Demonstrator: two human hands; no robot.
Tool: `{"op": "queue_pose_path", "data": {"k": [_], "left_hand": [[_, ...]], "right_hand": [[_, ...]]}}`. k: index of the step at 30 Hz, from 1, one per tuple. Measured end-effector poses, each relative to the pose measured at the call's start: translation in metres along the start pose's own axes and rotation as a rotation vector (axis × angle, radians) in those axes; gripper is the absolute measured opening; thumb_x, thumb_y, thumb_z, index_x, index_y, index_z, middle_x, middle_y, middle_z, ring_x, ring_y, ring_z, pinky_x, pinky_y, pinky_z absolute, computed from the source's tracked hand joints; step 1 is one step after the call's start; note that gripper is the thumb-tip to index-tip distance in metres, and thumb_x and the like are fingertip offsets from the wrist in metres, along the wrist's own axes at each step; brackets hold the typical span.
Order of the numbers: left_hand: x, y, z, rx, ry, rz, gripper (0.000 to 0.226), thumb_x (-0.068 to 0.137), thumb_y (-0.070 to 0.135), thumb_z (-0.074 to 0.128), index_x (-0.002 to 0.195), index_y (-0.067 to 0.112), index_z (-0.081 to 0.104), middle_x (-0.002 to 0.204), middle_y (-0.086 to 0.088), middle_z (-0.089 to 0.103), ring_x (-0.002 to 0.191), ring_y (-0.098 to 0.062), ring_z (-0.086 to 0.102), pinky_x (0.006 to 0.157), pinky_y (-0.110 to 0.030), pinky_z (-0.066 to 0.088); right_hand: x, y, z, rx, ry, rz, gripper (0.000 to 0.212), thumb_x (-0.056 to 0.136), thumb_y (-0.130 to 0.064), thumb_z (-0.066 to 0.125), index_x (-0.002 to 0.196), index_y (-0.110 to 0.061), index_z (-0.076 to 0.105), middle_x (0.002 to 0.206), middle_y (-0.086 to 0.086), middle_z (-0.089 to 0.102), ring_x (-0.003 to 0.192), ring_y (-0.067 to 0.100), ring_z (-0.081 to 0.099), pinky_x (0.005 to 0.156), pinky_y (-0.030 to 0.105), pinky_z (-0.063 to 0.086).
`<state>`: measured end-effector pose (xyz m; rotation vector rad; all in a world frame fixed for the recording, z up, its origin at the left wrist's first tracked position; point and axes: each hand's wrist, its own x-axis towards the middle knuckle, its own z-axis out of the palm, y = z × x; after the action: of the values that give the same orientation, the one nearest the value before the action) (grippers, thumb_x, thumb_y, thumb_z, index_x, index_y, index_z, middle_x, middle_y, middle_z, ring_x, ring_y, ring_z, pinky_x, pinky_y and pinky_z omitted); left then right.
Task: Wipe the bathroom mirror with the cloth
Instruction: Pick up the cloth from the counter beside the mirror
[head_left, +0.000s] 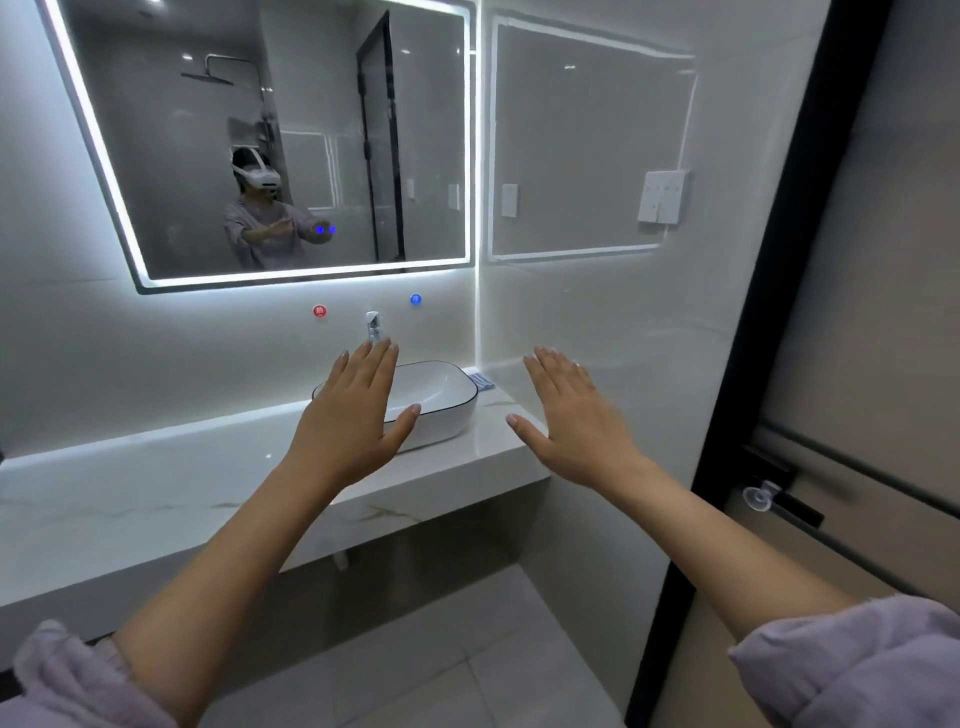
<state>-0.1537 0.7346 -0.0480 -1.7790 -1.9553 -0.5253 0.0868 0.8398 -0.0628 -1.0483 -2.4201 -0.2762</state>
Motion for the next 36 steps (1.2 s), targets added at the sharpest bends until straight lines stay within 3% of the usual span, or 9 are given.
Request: {"op": "queue_pose_path", "data": {"k": [7, 13, 24, 36], "left_hand": [[0.059, -0.032, 0.054, -0.011, -0.055, -0.051, 0.074, 0.094, 0.054, 0.030, 0.151, 0.016, 0.005, 0.160, -0.002, 0.005, 0.147, -0.019, 0.003, 0.120, -0.042, 0.010], [0.125, -0.058, 0.110, 0.030, -0.018, -0.040, 0.072, 0.095, 0.051, 0.033, 0.151, 0.011, 0.010, 0.159, -0.005, 0.010, 0.147, -0.020, 0.006, 0.120, -0.034, 0.000], [0.257, -0.106, 0.197, 0.109, -0.007, -0.175, 0.074, 0.095, 0.050, 0.034, 0.151, 0.009, 0.008, 0.159, -0.007, 0.007, 0.147, -0.020, 0.004, 0.116, -0.030, -0.005], [0.317, -0.155, 0.253, 0.153, -0.033, -0.263, 0.075, 0.095, 0.050, 0.035, 0.151, 0.010, 0.007, 0.159, -0.006, 0.007, 0.147, -0.020, 0.003, 0.115, -0.029, -0.006]], "right_hand": [[0.076, 0.027, 0.059, -0.001, -0.012, -0.024, 0.077, 0.095, -0.059, 0.028, 0.152, -0.017, -0.002, 0.161, 0.001, -0.006, 0.147, 0.015, -0.008, 0.111, 0.025, -0.014], [0.160, 0.061, 0.108, 0.012, 0.003, -0.075, 0.077, 0.095, -0.059, 0.028, 0.152, -0.016, 0.001, 0.161, 0.003, -0.003, 0.148, 0.017, -0.005, 0.112, 0.026, -0.012], [0.331, 0.121, 0.190, 0.080, -0.005, -0.211, 0.076, 0.096, -0.054, 0.034, 0.152, -0.010, 0.006, 0.161, 0.006, 0.003, 0.148, 0.020, 0.000, 0.119, 0.031, -0.002], [0.422, 0.134, 0.264, 0.195, -0.021, -0.279, 0.076, 0.096, -0.053, 0.038, 0.152, -0.012, 0.008, 0.161, 0.005, 0.003, 0.148, 0.019, 0.001, 0.114, 0.026, -0.002]]}}
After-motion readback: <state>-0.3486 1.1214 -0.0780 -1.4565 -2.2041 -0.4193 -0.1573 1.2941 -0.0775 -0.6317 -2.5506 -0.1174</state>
